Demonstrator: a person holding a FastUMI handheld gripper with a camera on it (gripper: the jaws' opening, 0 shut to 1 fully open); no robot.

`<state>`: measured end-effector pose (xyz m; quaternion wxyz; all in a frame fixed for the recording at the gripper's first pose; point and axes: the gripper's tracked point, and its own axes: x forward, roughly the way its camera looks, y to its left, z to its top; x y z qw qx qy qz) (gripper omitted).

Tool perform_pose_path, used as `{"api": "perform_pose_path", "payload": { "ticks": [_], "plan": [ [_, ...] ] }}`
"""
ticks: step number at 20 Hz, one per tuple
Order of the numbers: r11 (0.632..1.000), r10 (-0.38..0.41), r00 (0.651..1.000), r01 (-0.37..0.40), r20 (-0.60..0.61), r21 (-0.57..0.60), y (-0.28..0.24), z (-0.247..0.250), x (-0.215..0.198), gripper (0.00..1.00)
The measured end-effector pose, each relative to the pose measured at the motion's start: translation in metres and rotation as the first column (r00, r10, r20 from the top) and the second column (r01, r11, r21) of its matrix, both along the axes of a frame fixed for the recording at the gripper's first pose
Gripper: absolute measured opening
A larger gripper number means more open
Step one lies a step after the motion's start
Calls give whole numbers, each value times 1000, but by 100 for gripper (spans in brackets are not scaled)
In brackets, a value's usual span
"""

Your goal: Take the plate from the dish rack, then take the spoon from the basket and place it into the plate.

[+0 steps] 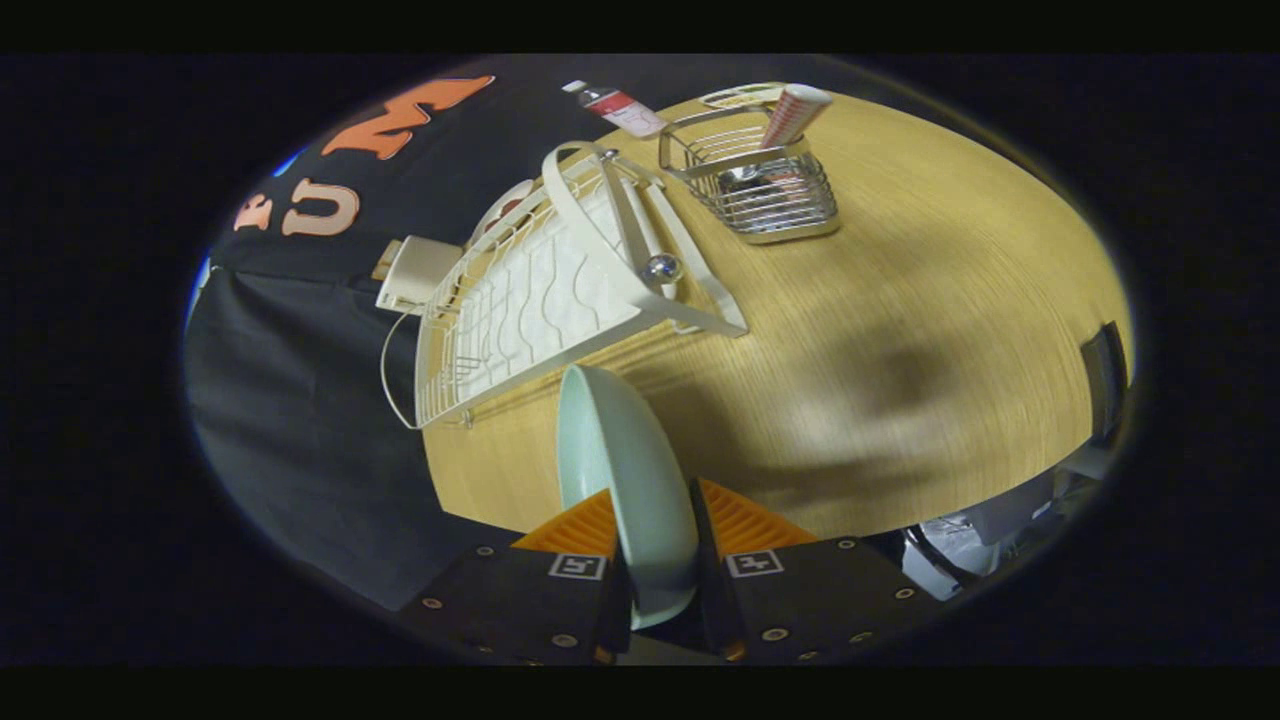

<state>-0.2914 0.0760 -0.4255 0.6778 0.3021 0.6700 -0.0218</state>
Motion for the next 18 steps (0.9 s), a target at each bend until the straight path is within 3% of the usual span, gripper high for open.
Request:
{"api": "perform_pose_path", "payload": {
  "ticks": [3, 9, 13, 18],
  "plan": [
    [999, -48, 999, 48, -16, -6, 1, -12, 3, 30],
    [993, 15, 999, -10, 39, -117, -22, -19, 9, 42],
    [986, -10, 988, 35, 157, -161, -46, -3, 33, 51],
    [944, 66, 935, 55, 349, -325, -93, 22, 71, 60]
  ]
}}
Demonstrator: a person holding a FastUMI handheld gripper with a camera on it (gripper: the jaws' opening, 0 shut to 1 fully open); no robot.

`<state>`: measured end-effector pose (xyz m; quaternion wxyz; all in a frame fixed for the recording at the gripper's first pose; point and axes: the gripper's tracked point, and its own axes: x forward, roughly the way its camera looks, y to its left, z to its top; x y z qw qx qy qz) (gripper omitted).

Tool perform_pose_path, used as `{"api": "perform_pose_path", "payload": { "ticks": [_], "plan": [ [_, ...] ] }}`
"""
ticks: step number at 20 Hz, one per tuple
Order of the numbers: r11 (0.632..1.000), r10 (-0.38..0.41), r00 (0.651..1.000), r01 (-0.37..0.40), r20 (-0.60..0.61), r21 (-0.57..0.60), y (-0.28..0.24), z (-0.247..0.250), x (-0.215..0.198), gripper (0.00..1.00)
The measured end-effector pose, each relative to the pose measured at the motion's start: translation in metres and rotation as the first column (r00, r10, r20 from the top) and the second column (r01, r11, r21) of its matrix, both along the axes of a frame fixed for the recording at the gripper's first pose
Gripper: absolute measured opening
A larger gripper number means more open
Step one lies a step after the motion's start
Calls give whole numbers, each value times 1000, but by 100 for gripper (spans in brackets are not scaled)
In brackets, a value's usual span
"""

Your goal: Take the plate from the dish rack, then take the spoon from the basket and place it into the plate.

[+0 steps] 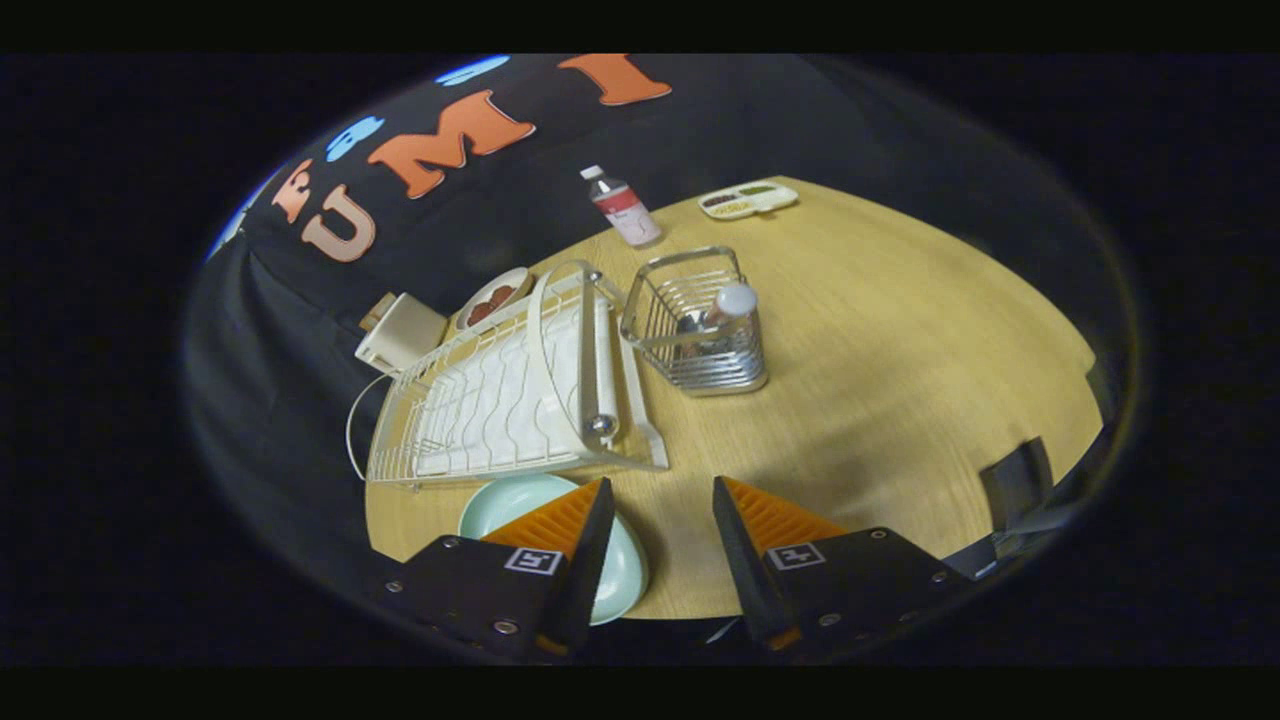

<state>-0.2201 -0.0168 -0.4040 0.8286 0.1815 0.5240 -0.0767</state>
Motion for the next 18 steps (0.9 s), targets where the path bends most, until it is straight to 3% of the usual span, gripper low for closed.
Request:
{"api": "perform_pose_path", "payload": {
  "ticks": [6, 12, 18],
  "plan": [
    [980, 68, 982, -33, 174, -196, -38, 26, 38, 60],
    [948, 148, 962, -73, 228, -309, -45, 28, 67, 45],
    [927, 207, 952, -118, 226, -356, -43, 24, 80, 19]
  ]
}}
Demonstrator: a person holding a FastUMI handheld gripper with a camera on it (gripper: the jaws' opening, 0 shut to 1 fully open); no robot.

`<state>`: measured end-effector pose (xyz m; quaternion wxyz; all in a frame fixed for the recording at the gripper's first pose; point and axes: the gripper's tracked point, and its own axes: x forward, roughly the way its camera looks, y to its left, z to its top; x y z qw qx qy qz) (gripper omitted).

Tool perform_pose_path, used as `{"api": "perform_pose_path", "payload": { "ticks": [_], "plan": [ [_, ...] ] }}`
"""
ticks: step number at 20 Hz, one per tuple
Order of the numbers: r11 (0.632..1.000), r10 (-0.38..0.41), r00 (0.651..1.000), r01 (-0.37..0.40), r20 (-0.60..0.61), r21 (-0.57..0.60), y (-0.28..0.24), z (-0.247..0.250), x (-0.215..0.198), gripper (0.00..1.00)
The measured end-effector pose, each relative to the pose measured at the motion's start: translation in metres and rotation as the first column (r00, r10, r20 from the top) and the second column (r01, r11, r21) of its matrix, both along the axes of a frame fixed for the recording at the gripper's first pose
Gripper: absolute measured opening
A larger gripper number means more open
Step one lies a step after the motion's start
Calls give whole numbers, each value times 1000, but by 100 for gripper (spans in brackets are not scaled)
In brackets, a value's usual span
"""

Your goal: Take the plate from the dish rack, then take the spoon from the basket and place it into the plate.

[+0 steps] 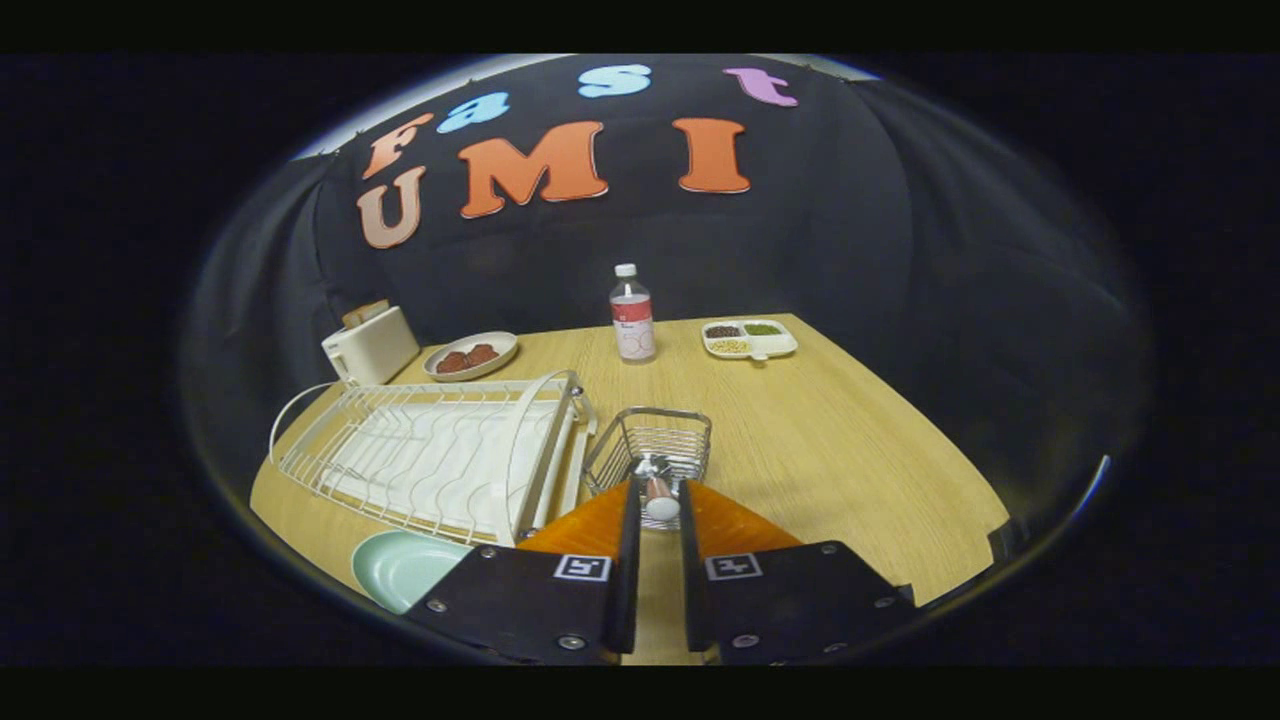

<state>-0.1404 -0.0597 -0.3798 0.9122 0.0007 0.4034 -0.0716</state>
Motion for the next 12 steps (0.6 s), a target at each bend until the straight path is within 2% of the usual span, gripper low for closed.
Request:
{"api": "perform_pose_path", "payload": {
  "ticks": [1, 6, 12],
  "plan": [
    [1000, 4, 1000, -4, 2, 0, 2, 1, 3, 15],
    [1000, 29, 1000, -29, 6, 9, 3, 14, 11, 10],
    [999, 33, 999, -34, 39, 20, 0, 55, 15, 10]
  ]
}}
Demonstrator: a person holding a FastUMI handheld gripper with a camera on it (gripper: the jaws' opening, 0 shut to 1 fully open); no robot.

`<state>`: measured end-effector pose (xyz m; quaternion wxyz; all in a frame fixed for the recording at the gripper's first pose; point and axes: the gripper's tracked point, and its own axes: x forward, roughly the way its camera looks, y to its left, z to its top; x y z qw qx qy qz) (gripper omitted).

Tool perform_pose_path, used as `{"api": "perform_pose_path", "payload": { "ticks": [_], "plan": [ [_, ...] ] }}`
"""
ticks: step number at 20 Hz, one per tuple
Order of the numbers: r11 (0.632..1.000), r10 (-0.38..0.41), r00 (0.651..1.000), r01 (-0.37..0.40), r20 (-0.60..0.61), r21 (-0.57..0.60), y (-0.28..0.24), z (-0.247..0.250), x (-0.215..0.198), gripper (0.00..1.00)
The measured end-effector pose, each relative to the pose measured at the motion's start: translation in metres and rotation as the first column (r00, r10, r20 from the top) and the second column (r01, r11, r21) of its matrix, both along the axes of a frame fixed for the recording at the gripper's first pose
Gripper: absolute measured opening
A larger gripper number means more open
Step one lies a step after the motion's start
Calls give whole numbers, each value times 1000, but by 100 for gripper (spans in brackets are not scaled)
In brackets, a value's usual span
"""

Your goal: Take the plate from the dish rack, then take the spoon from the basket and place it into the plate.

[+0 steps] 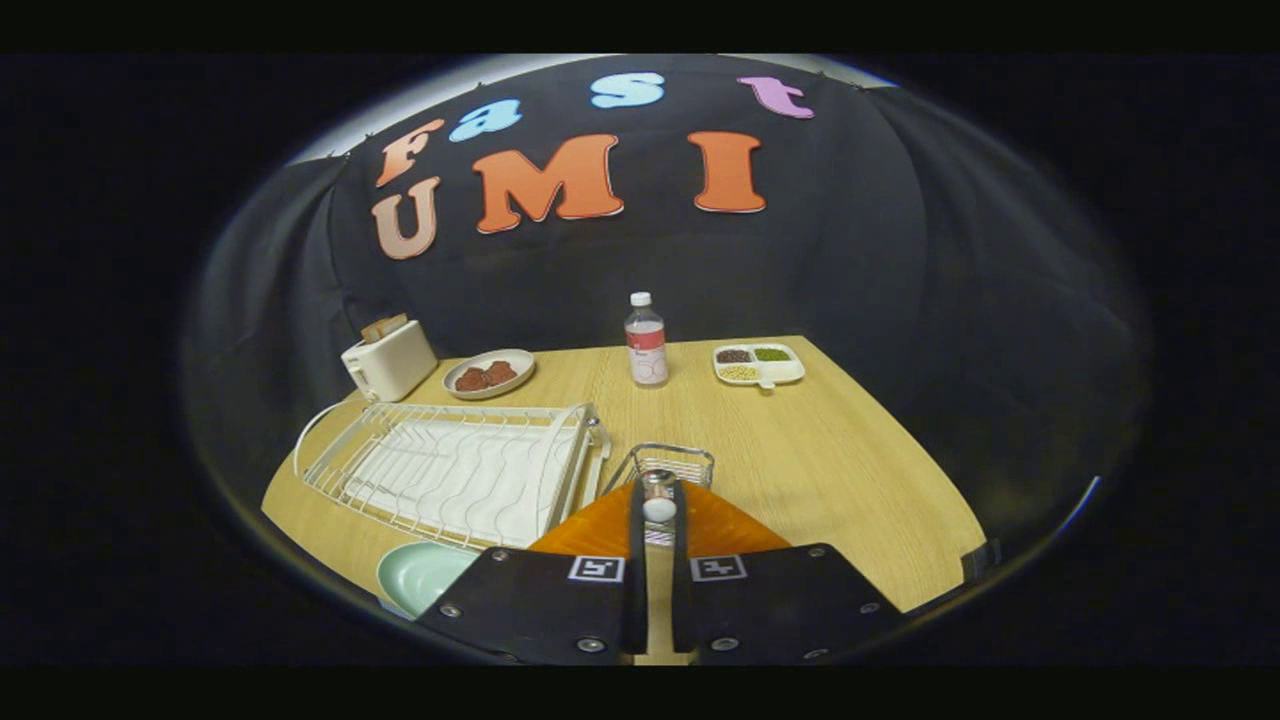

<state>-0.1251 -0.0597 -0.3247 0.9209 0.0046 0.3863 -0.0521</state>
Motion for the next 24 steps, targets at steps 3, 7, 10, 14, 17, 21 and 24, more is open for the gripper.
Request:
{"api": "perform_pose_path", "payload": {
  "ticks": [3, 7, 10, 14, 17, 21, 24],
  "plan": [
    [1000, 22, 999, -22, 35, -1, 2, 30, 0, 10],
    [999, 36, 995, -37, 88, 7, 6, 67, -2, 10],
    [998, 56, 991, -59, 118, 18, 14, 88, -4, 10],
    [991, 110, 986, -118, 126, 58, 33, 97, -16, 9],
    [982, 152, 983, -162, 105, 96, 49, 94, -30, 9],
    [956, 214, 975, -223, 65, 190, 80, 89, -56, 10],
    [930, 281, 958, -286, 53, 232, 101, 86, -71, 10]
  ]
}}
